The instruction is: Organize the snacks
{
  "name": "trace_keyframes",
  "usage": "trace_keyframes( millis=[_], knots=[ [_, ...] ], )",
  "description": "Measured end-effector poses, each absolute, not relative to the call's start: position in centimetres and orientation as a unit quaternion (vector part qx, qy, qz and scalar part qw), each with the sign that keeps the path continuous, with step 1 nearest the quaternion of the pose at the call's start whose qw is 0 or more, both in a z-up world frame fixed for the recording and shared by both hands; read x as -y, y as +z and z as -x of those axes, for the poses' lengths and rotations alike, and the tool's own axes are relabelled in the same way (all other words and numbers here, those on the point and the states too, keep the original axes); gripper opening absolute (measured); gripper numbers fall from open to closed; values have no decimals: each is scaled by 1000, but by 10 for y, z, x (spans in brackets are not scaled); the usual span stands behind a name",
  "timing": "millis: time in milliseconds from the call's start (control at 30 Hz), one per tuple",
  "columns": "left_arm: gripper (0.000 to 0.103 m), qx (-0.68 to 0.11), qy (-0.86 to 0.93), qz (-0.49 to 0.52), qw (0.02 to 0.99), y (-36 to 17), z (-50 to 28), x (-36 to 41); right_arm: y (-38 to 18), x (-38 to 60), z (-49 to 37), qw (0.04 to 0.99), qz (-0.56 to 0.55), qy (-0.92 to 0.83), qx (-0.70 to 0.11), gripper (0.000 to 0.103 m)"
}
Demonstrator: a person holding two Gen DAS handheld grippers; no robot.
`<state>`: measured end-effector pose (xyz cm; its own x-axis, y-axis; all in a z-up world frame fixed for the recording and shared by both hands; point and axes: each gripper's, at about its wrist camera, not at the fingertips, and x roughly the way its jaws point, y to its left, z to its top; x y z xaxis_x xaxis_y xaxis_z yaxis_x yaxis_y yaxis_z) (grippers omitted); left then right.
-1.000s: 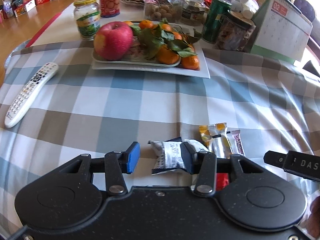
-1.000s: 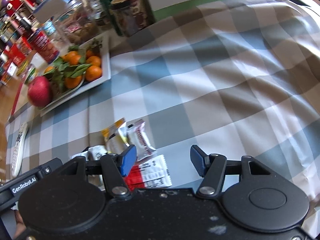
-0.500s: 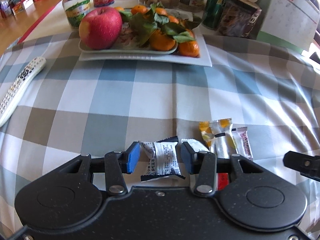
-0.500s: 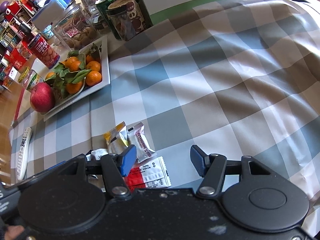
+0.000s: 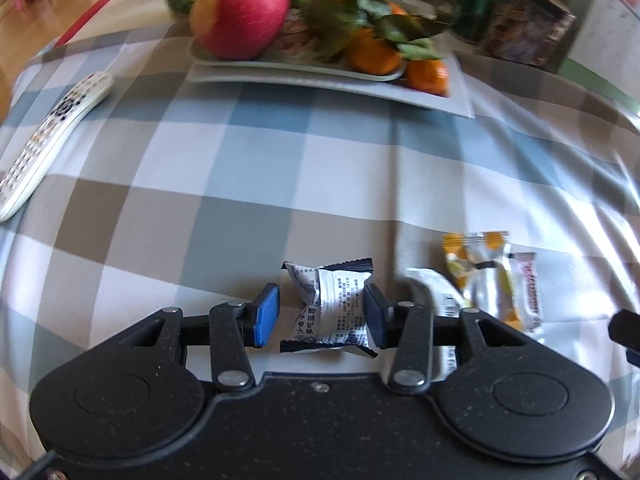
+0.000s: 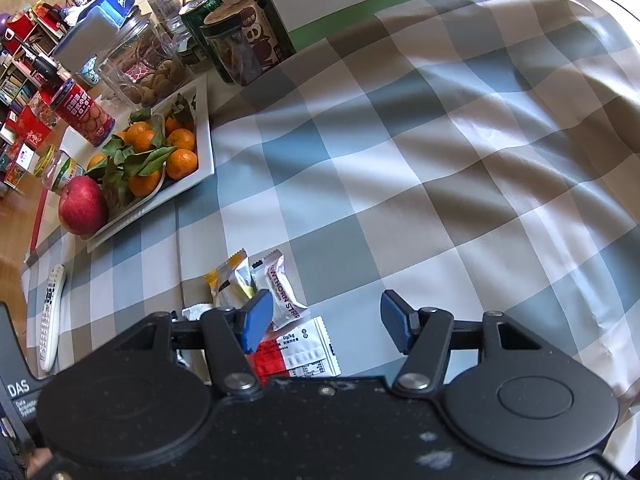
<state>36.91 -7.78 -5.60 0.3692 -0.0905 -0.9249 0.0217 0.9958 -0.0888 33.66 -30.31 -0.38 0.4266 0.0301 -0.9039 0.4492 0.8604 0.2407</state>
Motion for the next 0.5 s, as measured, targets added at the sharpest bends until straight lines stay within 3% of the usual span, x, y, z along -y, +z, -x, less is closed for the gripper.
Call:
trace_keyframes(
  millis=[100, 500],
  knots=[
    [43, -564, -27, 43, 824, -53, -370, 71, -6, 302, -339, 811, -230, -127, -523, 63],
    [42, -537, -47, 75, 839, -6, -355, 51, -24, 291, -355, 803, -220, -133, -538, 63]
  ],
)
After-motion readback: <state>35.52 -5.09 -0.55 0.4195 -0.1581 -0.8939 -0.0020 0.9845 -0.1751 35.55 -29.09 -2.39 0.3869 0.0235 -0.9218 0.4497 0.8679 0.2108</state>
